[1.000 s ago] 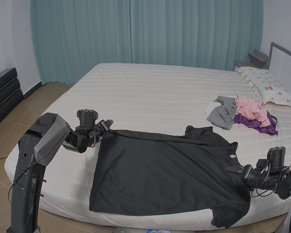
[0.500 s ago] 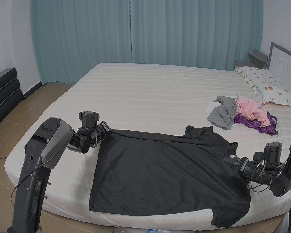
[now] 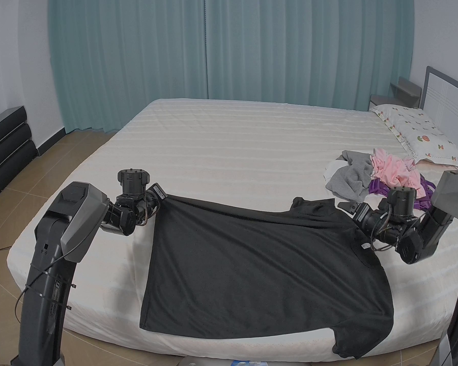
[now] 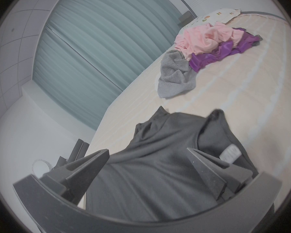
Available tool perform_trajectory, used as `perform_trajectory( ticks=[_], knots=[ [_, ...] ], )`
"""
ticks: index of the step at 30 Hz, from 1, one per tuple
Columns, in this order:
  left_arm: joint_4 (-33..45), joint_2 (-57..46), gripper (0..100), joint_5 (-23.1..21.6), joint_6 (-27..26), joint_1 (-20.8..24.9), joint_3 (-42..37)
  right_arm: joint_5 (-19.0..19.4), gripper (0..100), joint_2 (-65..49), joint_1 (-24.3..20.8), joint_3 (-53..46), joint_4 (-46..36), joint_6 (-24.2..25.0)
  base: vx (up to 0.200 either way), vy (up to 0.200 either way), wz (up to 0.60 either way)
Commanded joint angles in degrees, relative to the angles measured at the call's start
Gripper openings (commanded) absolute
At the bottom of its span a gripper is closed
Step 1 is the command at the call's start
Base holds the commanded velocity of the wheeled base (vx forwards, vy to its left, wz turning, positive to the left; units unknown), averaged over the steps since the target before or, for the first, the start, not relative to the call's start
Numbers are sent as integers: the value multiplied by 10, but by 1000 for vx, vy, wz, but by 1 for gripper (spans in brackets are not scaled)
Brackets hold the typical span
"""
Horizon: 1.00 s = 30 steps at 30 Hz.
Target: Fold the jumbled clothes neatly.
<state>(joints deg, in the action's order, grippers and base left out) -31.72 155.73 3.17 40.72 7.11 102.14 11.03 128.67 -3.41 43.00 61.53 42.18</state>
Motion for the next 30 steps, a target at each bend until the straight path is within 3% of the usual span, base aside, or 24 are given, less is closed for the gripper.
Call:
perform_trajectory(
  ticks=[1,7,16,30],
  knots=[
    [-1,-15,0,2,-5,-6,3,-10,100,80,3,178,-115,-3,0,0,0],
    [-1,-12,0,2,-5,-4,10,-10,100,110,13,257,-185,-61,0,0,0],
    [-1,-10,0,2,-5,-1,7,-9,100,145,11,316,-207,-127,0,0,0],
    [0,1,0,3,-5,1,2,-10,100,192,5,391,-244,-167,0,0,0]
  ],
)
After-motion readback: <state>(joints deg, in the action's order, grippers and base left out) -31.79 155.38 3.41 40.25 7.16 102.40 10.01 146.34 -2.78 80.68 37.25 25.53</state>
